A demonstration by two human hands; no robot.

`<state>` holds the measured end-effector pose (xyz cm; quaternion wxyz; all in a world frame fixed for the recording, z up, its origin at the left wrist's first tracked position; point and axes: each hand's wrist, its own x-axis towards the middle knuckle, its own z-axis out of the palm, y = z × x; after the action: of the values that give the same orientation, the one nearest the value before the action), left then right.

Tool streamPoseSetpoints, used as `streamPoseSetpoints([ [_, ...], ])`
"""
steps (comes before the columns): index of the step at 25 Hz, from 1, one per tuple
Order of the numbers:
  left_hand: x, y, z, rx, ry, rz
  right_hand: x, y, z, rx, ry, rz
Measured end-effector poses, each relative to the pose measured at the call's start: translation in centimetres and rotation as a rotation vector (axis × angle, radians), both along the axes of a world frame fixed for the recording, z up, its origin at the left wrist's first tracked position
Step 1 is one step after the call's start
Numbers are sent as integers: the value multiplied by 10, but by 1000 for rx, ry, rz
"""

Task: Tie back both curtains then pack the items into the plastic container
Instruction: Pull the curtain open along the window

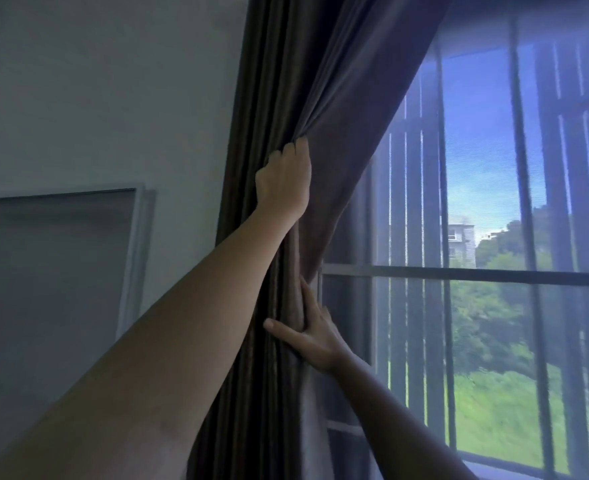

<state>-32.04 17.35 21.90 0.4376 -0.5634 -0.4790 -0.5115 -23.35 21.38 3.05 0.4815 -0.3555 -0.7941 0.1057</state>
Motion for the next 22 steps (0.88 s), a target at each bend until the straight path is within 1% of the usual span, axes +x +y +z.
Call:
streamPoseSetpoints([
  [3, -25, 4, -6, 43, -1, -2, -27, 10, -2, 6, -19, 66],
  [4, -33, 5, -11, 52, -19, 14, -31, 11, -4, 9, -12, 79],
  [5, -40, 6, -15, 31, -83, -5, -32, 15, -7, 15, 1, 89],
  [6, -47, 5, -19, -40, -196, -84, -33, 16, -10, 18, 20, 101],
  [7, -53, 3, -24, -137, -335, -216, -31, 16, -13, 11, 50, 121],
  [8, -58, 4, -31, -240, -462, -356, -29, 15, -16, -13, 98, 167],
  [9, -63, 6, -39, -331, -551, -463, -26, 14, -19, -44, 157, 228],
  [11, -66, 13, -62, -440, -616, -623, -19, 7, -19, -94, 270, 299],
  [13, -63, 15, -88, -498, -622, -794, -13, 3, -16, -124, 335, 289],
  [14, -60, 15, -103, -541, -636, -842, -10, 1, -14, -151, 353, 279],
  [16, -56, 15, -133, -612, -673, -865, -2, -4, -10, -208, 375, 244],
  [18, -53, 15, -162, -608, -671, -809, 6, -11, -6, -226, 383, 202],
  [20, -49, 13, -184, -537, -659, -739, 9, -14, 1, -233, 426, 169],
  [22, -43, 11, -195, -440, -639, -679, 12, -12, 13, -191, 501, 123],
])
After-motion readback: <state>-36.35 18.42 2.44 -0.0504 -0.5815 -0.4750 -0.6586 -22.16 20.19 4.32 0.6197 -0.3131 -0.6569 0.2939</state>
